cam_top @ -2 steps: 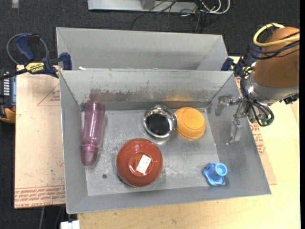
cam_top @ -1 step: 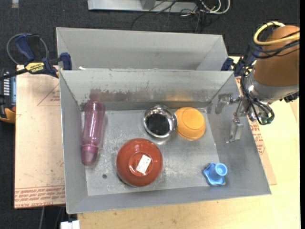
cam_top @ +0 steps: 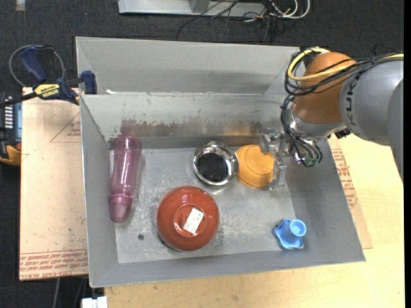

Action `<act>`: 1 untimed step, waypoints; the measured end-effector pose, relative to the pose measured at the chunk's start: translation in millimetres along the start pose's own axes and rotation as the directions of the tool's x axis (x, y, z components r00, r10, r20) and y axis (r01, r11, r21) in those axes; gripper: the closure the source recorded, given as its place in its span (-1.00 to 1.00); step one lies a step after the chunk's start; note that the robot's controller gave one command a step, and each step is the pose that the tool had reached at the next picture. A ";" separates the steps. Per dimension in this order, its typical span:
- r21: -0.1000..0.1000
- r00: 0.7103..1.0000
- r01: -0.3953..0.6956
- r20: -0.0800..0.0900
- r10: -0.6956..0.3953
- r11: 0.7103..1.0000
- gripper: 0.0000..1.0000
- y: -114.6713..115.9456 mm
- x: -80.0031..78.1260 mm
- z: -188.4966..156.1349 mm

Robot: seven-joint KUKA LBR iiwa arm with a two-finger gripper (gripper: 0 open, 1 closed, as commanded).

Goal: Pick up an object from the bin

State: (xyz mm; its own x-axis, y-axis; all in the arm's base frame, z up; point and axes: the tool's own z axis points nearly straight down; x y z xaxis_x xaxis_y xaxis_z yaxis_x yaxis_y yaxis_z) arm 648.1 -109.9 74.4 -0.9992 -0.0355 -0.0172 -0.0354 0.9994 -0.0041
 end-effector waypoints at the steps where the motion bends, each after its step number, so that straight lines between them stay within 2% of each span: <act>1: -0.003 0.989 0.149 -0.003 -0.149 0.989 -1.00 2.8 -2.7 -76.8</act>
Offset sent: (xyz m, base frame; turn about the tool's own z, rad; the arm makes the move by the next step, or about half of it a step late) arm 0.0029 0.0264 0.0358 -0.1264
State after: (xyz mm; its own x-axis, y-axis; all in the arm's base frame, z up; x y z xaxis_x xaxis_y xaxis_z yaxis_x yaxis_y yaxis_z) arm 649.3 -106.8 151.1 -0.9828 -0.1840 -0.0133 -0.1840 0.9829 -0.0041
